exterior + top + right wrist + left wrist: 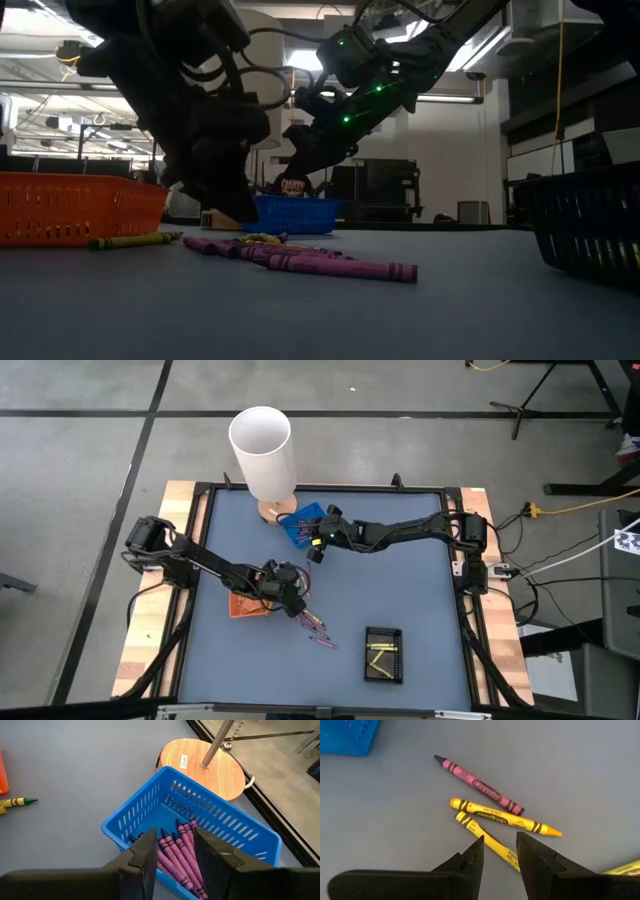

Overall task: Sort crayons
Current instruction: Put the green crayon into the black bin

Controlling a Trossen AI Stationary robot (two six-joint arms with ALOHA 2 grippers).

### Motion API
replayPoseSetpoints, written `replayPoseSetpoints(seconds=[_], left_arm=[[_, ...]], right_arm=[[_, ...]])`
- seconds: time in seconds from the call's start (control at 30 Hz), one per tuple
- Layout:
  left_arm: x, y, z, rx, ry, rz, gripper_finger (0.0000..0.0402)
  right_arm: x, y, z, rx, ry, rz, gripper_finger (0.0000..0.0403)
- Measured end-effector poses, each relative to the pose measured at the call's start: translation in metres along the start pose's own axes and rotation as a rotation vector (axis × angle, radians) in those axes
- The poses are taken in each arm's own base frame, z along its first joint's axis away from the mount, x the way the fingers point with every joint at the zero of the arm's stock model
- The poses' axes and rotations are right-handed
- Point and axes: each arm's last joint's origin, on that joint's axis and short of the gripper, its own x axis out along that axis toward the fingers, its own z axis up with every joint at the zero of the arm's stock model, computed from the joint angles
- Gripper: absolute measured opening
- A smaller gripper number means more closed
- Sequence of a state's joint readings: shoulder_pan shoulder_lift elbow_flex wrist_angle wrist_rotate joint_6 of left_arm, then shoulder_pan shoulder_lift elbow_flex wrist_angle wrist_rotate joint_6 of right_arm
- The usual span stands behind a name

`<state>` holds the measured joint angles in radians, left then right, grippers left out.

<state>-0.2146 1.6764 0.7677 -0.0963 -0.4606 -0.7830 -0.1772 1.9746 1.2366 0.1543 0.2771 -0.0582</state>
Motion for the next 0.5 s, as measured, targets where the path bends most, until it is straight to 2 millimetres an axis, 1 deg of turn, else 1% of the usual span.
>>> replayPoseSetpoints(seconds=[0.5], left_arm=[[0.0027,0.0017,0.0011,-0.007,-0.001,0.007,0.0098]], right_arm=[[-0.0001,0.0,0.0001,0.0,0.0,0.0,0.0127]])
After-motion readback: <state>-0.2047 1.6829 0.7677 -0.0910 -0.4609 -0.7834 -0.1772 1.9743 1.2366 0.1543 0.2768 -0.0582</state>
